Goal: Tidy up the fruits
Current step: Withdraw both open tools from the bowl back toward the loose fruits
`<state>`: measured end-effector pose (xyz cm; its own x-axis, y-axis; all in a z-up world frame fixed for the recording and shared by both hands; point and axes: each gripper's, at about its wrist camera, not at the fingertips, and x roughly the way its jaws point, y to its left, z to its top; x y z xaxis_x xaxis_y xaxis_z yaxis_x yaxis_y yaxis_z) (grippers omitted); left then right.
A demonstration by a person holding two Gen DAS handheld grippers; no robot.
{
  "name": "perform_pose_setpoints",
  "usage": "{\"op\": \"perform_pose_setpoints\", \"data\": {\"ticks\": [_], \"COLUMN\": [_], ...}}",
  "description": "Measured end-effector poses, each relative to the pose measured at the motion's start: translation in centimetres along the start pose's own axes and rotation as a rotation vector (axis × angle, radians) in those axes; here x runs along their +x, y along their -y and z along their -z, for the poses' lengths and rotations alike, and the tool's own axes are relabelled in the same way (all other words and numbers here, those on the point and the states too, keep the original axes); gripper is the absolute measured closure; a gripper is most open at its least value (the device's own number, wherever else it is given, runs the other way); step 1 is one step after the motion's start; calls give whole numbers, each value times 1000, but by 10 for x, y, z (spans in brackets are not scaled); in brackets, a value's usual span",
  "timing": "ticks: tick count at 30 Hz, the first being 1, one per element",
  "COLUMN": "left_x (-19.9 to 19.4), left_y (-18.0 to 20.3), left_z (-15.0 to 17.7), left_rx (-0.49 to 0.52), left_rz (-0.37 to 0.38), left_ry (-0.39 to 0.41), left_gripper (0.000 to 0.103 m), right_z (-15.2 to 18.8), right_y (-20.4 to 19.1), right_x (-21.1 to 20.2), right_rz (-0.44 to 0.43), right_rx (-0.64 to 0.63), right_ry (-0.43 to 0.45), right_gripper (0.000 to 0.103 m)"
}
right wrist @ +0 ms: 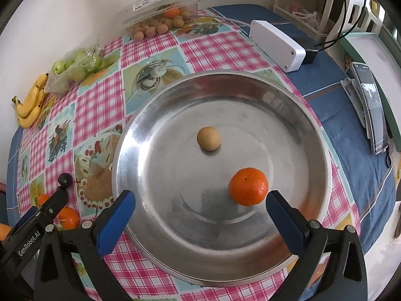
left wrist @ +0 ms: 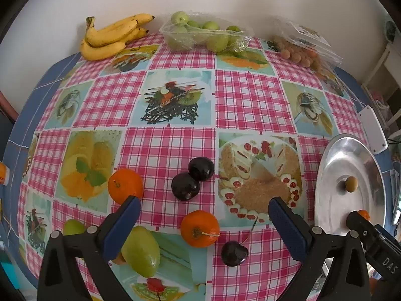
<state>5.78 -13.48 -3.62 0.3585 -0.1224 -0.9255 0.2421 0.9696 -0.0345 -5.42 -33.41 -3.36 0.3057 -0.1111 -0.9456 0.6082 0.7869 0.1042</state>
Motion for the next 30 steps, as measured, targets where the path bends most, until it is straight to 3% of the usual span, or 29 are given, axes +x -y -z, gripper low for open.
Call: {"op": "perform_pose_setpoints", "data": {"ticks": [20,30], "left_x": [-9,-22], "left_y": [-7,-38], "left_z": [0,5], "left_rx": [13,-28], "left_rz": [-6,-41], "left_ry": [8,14], "left_gripper": [0,0], "right_z": [2,14], "right_y": [-13,-42], "right_x": [-11,-22], "right_rz": [1,-19], "right_rx": [-35,-91], "right_ry": [3,-1], "right_gripper": [0,0]}}
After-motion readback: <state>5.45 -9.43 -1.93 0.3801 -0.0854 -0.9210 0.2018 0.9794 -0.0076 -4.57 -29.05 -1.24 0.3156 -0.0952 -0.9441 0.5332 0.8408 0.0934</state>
